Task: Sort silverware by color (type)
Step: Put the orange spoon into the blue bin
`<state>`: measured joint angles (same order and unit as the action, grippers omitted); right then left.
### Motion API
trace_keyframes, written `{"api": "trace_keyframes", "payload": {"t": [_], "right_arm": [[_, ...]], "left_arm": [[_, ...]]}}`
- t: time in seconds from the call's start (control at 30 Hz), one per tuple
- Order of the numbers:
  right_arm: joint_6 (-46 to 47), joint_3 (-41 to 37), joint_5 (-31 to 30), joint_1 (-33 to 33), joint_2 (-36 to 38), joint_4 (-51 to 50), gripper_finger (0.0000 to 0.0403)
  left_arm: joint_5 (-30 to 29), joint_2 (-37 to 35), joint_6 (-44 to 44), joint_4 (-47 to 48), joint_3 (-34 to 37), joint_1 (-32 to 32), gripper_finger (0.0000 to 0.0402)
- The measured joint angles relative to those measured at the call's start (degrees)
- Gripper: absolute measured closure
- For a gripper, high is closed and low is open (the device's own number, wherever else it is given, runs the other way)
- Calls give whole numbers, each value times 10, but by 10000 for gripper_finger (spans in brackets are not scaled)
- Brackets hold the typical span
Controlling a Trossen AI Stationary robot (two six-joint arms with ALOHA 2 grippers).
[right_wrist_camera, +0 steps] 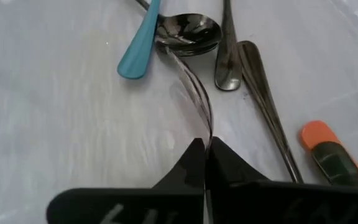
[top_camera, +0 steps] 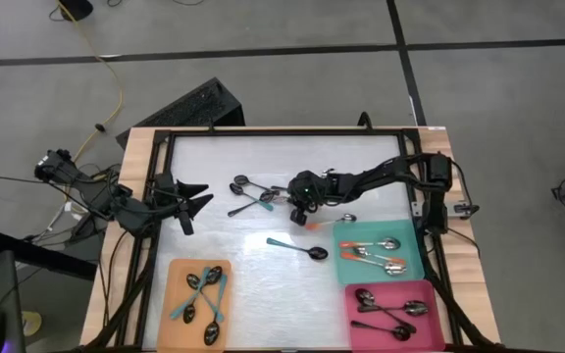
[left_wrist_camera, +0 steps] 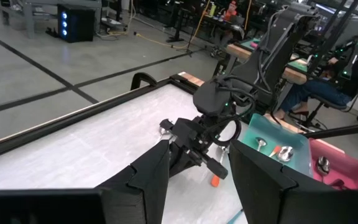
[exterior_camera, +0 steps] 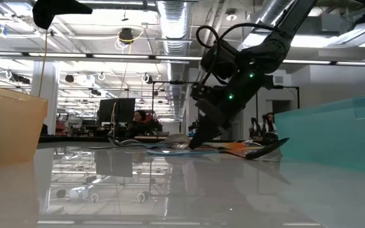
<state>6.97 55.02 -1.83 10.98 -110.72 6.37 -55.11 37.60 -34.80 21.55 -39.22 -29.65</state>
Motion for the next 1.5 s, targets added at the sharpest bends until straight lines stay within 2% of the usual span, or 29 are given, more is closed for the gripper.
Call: {"api": "trace_keyframes", "payload": {"t": [0.17, 0.37, 0.6, 0.77, 0.97, 1.17, 1.3, 1.5], "right_arm": [[26, -1, 4, 0, 1, 0, 395], [56, -5, 4, -1, 36, -15, 397], [63, -3, -17, 0, 143, -27, 398], [61, -3, -61, 0, 234, -61, 398], [65, -3, -108, -11, 357, -174, 397], [120, -3, -188, -68, 461, -323, 397], [198, -2, -248, -128, 514, -434, 396], [382, -2, -309, -250, 553, -603, 396]], "left_arm": [[0, 0, -2, 0, 0, 0, 251], [0, 0, -2, 1, 0, 0, 251], [5, 0, -2, 1, 0, 0, 251], [5, 0, -2, 1, 0, 0, 251], [5, 0, -2, 1, 0, 0, 251], [6, 0, -2, 0, 0, 0, 251], [5, 0, -2, 0, 0, 0, 251], [5, 0, 1, 0, 0, 0, 251]]}}
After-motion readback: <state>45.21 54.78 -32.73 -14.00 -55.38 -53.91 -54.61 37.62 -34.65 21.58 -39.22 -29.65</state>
